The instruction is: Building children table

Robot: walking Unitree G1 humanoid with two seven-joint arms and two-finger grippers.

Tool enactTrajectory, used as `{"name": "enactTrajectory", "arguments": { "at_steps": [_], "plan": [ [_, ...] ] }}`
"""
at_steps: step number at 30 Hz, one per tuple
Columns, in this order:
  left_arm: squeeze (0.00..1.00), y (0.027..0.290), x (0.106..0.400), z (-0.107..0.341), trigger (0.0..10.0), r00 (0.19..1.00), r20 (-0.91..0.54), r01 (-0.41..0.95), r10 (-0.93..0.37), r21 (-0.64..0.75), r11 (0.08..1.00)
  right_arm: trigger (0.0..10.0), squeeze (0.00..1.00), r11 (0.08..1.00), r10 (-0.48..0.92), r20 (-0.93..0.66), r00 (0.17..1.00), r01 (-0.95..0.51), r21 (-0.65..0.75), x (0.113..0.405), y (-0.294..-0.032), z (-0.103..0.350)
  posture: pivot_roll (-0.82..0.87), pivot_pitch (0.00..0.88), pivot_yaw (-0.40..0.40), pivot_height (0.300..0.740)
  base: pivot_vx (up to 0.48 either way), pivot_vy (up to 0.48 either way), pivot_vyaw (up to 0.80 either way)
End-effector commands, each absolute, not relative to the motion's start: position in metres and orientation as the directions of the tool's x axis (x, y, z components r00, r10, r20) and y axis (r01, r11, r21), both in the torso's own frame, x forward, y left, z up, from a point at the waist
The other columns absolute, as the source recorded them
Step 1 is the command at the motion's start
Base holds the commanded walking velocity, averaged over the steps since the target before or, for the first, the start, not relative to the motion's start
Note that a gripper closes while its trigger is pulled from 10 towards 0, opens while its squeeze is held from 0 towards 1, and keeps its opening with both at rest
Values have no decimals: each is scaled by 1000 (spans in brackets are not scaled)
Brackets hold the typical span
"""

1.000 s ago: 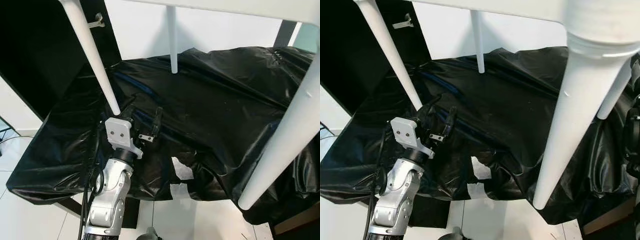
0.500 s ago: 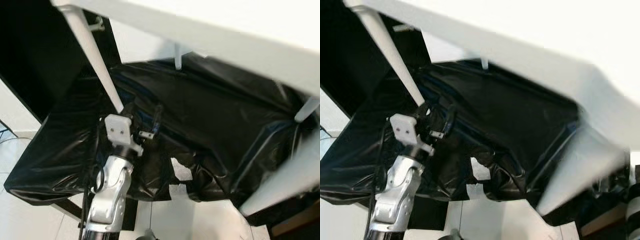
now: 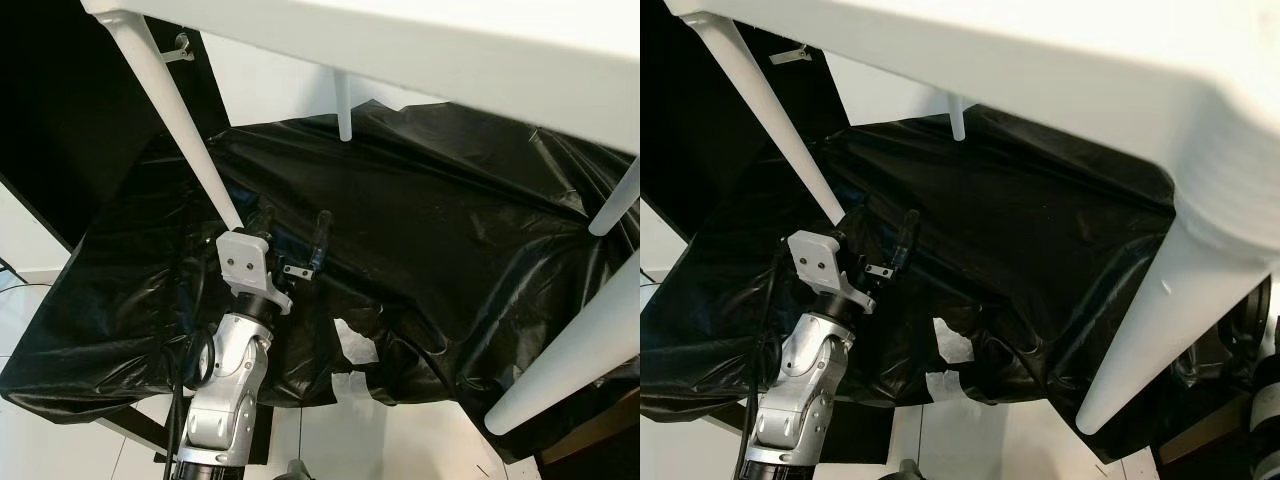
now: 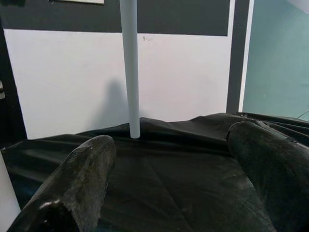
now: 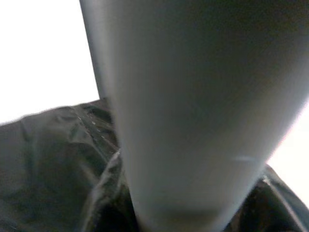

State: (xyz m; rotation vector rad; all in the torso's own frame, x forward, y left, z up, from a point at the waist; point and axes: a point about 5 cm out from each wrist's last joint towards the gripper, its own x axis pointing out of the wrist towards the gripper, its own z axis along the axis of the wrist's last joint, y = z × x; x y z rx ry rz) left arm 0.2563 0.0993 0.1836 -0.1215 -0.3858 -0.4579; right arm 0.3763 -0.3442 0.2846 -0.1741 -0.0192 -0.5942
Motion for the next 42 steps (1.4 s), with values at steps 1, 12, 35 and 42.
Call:
{"name": "enactTrajectory", "arguments": {
  "at_steps": [1, 12, 35, 42],
  "plan": [
    [0, 104, 256, 185, 10000, 847, 391, 401, -359, -29, 916, 0, 0, 812, -580, 15, 815, 579, -66, 375, -346, 282, 80, 0, 47, 740, 0, 0, 0],
    [0, 102, 258, 187, 10000, 846, 398, 399, -355, -32, 916, 0, 0, 626, -768, -45, 638, 765, 152, 355, -376, 285, 76, 0, 42, 740, 0, 0, 0],
    [0, 126, 257, 155, 10000, 820, 255, 547, -513, -80, 834, 10000, 0, 512, -854, -29, 520, 848, 135, 342, -391, 290, 74, 0, 32, 740, 0, 0, 0],
    [0, 126, 255, 160, 10000, 809, 282, 561, -515, -108, 821, 10000, 0, 309, -946, -52, 320, 938, 155, 312, -422, 286, 86, 0, 28, 740, 0, 0, 0]
  ]
}}
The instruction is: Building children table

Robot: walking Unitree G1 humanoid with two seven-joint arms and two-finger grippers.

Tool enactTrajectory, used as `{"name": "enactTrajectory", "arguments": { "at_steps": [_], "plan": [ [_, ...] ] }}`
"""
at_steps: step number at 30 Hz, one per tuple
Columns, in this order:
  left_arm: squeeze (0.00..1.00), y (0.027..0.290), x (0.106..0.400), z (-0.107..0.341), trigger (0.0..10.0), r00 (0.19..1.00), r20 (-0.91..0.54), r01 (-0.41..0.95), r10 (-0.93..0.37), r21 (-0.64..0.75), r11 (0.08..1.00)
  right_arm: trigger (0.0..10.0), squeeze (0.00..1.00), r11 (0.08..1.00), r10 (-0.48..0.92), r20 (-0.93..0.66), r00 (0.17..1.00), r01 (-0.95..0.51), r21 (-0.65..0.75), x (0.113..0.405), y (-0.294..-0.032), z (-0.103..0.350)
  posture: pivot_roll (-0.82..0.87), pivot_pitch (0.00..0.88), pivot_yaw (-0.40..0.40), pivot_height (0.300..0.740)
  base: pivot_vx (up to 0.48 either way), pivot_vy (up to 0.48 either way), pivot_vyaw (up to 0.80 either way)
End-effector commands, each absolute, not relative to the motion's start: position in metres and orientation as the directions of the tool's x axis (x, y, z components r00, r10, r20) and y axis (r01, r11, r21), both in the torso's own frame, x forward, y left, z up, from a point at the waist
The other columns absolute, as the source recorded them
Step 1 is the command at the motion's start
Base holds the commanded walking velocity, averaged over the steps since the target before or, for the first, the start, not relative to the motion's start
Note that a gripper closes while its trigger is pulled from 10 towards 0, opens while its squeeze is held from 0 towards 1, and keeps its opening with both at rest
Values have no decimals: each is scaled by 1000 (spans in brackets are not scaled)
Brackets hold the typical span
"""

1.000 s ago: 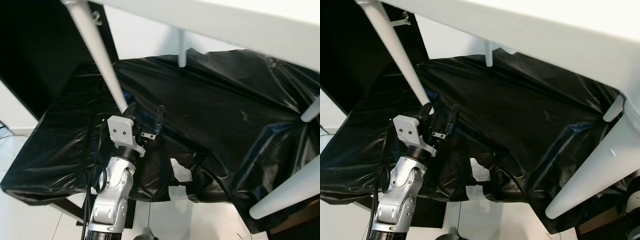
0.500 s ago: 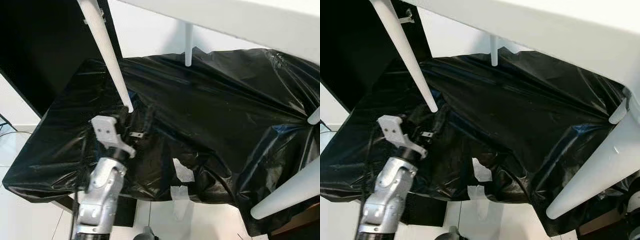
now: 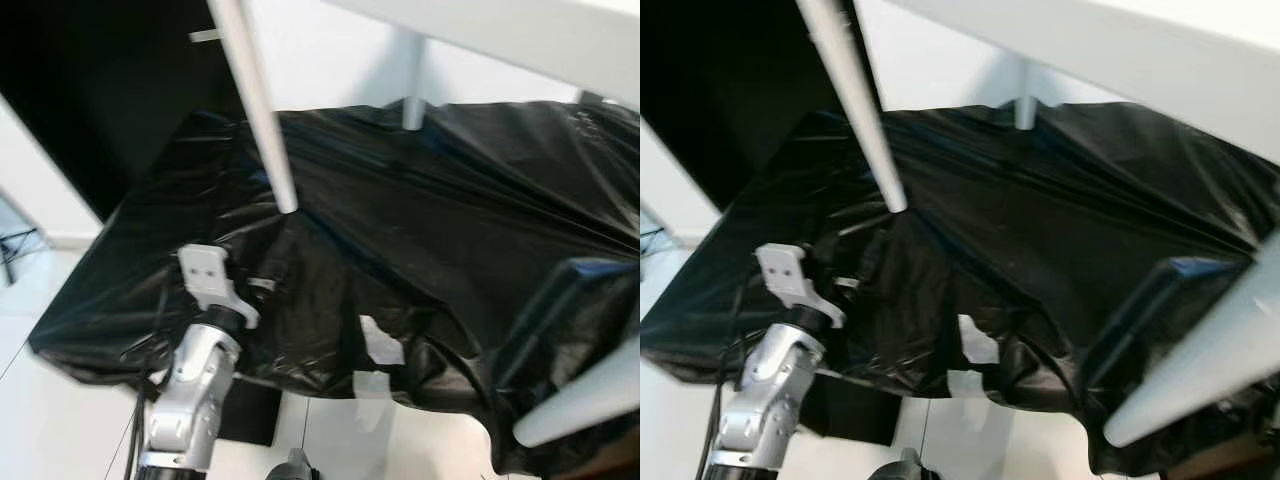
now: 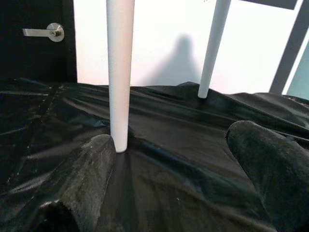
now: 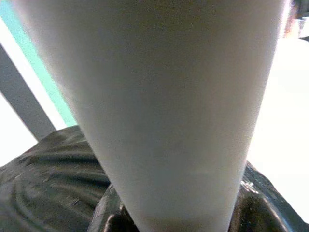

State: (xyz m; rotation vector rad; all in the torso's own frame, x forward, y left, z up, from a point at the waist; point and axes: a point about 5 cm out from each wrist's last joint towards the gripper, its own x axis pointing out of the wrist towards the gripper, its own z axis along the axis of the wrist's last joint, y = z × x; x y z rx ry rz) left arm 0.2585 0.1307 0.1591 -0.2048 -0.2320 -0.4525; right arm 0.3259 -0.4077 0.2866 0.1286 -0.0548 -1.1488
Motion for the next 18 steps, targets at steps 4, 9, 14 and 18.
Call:
{"name": "enactTrajectory", "arguments": {
  "at_steps": [4, 9, 14, 18],
  "plan": [
    [0, 120, 251, 159, 10000, 798, 279, 579, -534, -112, 807, 10000, 0, 246, -963, -68, 260, 954, 169, 301, -432, 285, 86, 0, 31, 740, 0, 0, 0],
    [0, 122, 252, 161, 10000, 801, 281, 573, -529, -104, 813, 10000, 0, 171, -973, -124, 193, 970, 173, 287, -443, 273, 88, 0, 34, 740, 0, 0, 0],
    [0, 121, 251, 167, 10000, 789, 304, 583, -535, -93, 807, 10000, 0, 116, -985, -113, 134, 982, 148, 271, -456, 268, 79, 0, 44, 740, 0, 0, 0],
    [0, 120, 253, 170, 10000, 779, 319, 591, -540, -87, 802, 10000, 0, 499, -844, -133, 520, 852, 159, 313, -426, 263, 73, 0, 50, 740, 0, 0, 0]
  ]
}}
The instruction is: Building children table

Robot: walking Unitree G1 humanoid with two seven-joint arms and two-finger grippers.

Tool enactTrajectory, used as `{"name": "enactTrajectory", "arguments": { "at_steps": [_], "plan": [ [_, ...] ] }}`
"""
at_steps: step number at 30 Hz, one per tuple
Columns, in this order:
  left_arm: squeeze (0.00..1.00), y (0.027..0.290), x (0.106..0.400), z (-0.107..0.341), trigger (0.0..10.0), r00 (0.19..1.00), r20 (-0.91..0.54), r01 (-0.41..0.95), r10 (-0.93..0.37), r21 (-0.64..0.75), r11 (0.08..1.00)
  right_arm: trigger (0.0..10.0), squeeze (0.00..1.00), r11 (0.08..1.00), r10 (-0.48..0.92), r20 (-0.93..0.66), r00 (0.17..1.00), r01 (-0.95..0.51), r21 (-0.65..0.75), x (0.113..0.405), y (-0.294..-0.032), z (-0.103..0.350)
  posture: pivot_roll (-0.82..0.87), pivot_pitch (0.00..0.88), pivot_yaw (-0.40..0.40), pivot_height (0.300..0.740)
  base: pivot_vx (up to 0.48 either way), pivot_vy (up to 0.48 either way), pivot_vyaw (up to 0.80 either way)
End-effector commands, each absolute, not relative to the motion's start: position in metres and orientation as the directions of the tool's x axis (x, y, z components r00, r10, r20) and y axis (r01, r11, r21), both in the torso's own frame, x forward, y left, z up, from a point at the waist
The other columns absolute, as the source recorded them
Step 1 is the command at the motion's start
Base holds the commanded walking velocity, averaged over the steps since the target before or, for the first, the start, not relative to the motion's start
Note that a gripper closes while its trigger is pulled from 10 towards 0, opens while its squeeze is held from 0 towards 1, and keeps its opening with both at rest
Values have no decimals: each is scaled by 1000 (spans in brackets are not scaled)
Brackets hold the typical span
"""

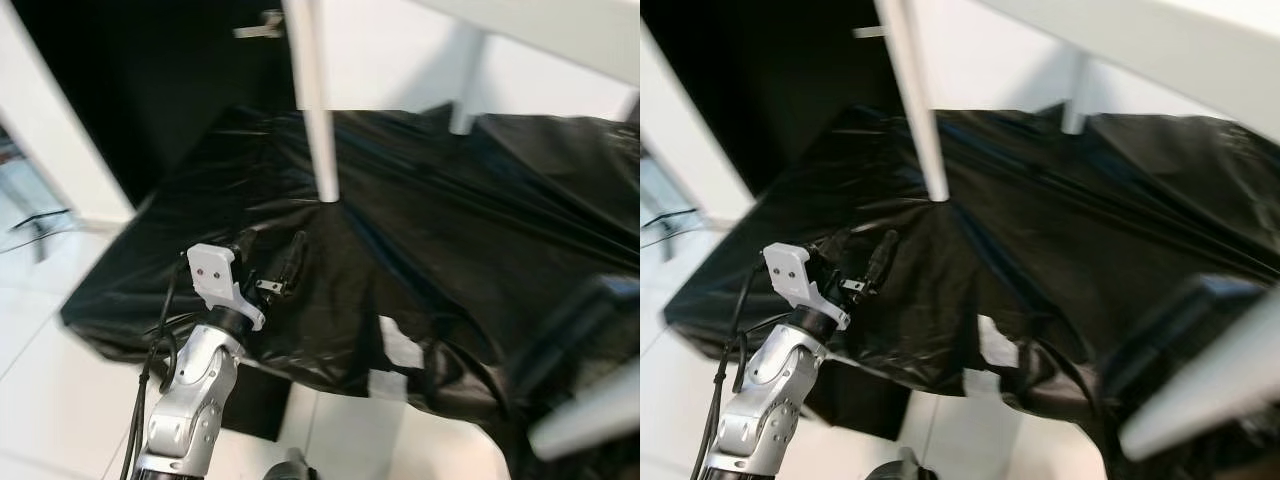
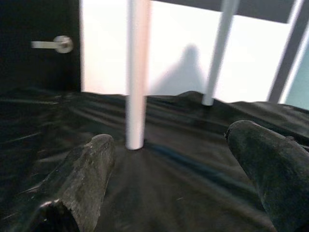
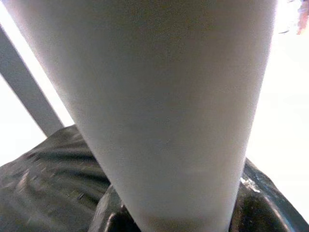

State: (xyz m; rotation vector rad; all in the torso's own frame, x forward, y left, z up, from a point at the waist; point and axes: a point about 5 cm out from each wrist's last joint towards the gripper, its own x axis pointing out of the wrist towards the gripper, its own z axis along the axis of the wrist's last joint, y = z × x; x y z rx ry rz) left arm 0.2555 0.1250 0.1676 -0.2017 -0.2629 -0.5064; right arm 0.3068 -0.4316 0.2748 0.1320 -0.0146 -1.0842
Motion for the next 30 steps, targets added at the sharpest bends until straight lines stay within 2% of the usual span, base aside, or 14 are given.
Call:
{"name": "enactTrajectory", "arguments": {
  "at_steps": [1, 2, 3, 6, 7, 9, 10, 13, 16, 21, 22, 23, 25, 30],
  "plan": [
    [0, 120, 253, 171, 10000, 778, 320, 592, -540, -87, 802, 10000, 0, 553, -806, -140, 574, 817, 163, 321, -418, 262, 73, 0, 50, 740, 0, 0, 0],
    [0, 120, 253, 171, 10000, 778, 320, 592, -540, -87, 802, 10000, 0, 553, -806, -140, 574, 817, 163, 321, -418, 262, 73, 0, 50, 740, 0, 0, 0],
    [0, 121, 254, 171, 10000, 778, 322, 591, -539, -86, 802, 10000, 0, 631, -739, -152, 656, 754, 185, 332, -405, 262, 83, 0, 48, 740, 0, 0, 0],
    [0, 121, 251, 172, 10000, 763, 323, 614, -559, -94, 783, 10000, 0, 732, -626, -156, 764, 644, 221, 345, -390, 270, 92, 0, 42, 740, 0, 0, 0],
    [0, 121, 249, 170, 10000, 735, 301, 656, -607, -86, 750, 10000, 0, 790, -550, -154, 821, 571, 223, 351, -383, 275, 93, 0, 38, 740, 0, 0, 0],
    [0, 122, 247, 167, 10000, 706, 272, 693, -654, -76, 717, 10000, 0, 808, -516, -164, 840, 542, 231, 352, -380, 276, 94, 0, 37, 740, 0, 0, 0],
    [0, 125, 247, 164, 10000, 699, 250, 703, -670, -64, 709, 10000, 0, 842, -447, -172, 878, 478, 250, 355, -376, 274, 94, 0, 37, 740, 0, 0, 0],
    [0, 127, 249, 162, 10000, 704, 232, 698, -671, -52, 714, 10000, 0, 915, -330, -179, 927, 361, 179, 356, -372, 272, 97, 0, 41, 740, 0, 0, 0],
    [0, 125, 247, 161, 10000, 700, 223, 704, -678, -56, 708, 10000, 0, 940, -312, -187, 932, 331, 84, 348, -382, 279, 98, 0, 47, 740, 0, 0, 0],
    [0, 121, 245, 161, 10000, 692, 222, 713, -687, -59, 698, 10000, 0, 929, -369, -177, 912, 361, -76, 341, -393, 299, 106, 0, 44, 740, 0, 0, 0],
    [0, 121, 245, 161, 10000, 694, 224, 711, -685, -59, 701, 10000, 0, 931, -362, -182, 914, 345, -119, 341, -392, 299, 110, 0, 40, 740, 0, 0, 0],
    [0, 121, 245, 161, 10000, 699, 226, 705, -679, -58, 707, 10000, 0, 935, -315, -217, 924, 263, -238, 344, -387, 294, 120, 0, 33, 740, 0, 0, 0],
    [0, 121, 244, 162, 10000, 702, 228, 701, -675, -57, 710, 10000, 0, 930, -297, -253, 921, 219, -294, 344, -386, 288, 130, 0, 28, 740, 0, 0, 0],
    [0, 122, 241, 163, 10000, 715, 231, 687, -660, -57, 725, 10000, 0, 889, -381, -282, 881, 265, -373, 327, -407, 284, 148, 0, 21, 740, 0, 0, 0]
  ]
}}
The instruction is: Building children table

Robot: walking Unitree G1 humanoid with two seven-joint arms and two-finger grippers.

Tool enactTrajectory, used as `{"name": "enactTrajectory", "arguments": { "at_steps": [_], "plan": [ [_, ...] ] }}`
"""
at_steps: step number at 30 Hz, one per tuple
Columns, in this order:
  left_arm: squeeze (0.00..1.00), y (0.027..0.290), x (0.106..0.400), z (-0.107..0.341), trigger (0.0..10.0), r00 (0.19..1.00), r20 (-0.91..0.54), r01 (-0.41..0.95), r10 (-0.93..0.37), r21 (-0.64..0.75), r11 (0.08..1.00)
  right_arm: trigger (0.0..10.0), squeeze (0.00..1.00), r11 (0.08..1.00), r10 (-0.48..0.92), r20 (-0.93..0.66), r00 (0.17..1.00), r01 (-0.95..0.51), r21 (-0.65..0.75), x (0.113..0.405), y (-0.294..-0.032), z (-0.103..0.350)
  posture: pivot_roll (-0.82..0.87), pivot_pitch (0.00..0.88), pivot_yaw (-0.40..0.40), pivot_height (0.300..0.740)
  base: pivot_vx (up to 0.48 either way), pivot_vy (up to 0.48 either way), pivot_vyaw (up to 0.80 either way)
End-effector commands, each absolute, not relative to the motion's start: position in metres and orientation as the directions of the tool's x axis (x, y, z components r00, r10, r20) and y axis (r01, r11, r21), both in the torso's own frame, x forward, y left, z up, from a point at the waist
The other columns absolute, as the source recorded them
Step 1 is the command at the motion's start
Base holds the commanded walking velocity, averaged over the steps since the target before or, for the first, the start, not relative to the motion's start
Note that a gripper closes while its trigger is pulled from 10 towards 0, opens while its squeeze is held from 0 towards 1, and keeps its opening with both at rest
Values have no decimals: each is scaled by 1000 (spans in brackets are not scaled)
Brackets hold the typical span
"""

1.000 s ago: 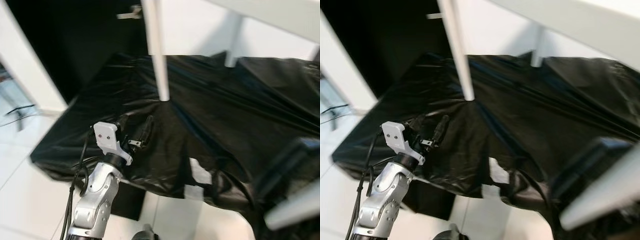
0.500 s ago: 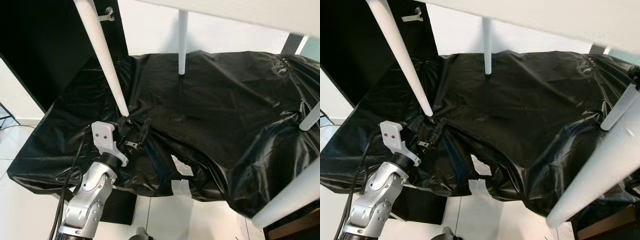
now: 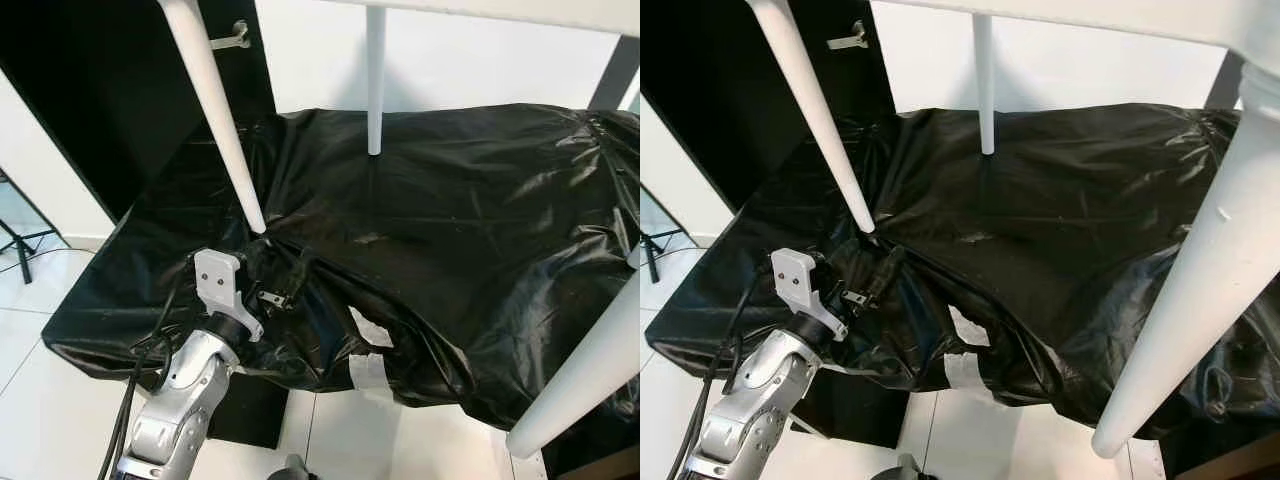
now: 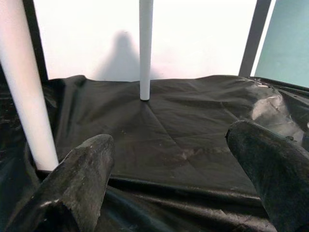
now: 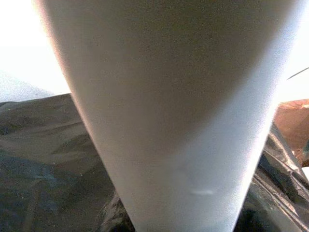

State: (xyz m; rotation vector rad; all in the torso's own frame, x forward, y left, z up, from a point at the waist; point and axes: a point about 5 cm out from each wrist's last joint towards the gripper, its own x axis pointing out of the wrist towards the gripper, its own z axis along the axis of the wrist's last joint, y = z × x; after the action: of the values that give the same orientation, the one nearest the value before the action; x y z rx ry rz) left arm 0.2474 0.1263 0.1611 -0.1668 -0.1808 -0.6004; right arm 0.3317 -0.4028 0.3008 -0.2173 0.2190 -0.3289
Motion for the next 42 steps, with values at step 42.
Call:
{"name": "enactTrajectory", "arguments": {
  "at_steps": [42],
  "plan": [
    [0, 96, 248, 172, 10000, 690, 361, 704, -628, -130, 699, 10000, 0, 487, -869, -47, 493, 867, 101, 318, -401, 218, 50, 0, 31, 740, 0, 0, 0]
  ]
}}
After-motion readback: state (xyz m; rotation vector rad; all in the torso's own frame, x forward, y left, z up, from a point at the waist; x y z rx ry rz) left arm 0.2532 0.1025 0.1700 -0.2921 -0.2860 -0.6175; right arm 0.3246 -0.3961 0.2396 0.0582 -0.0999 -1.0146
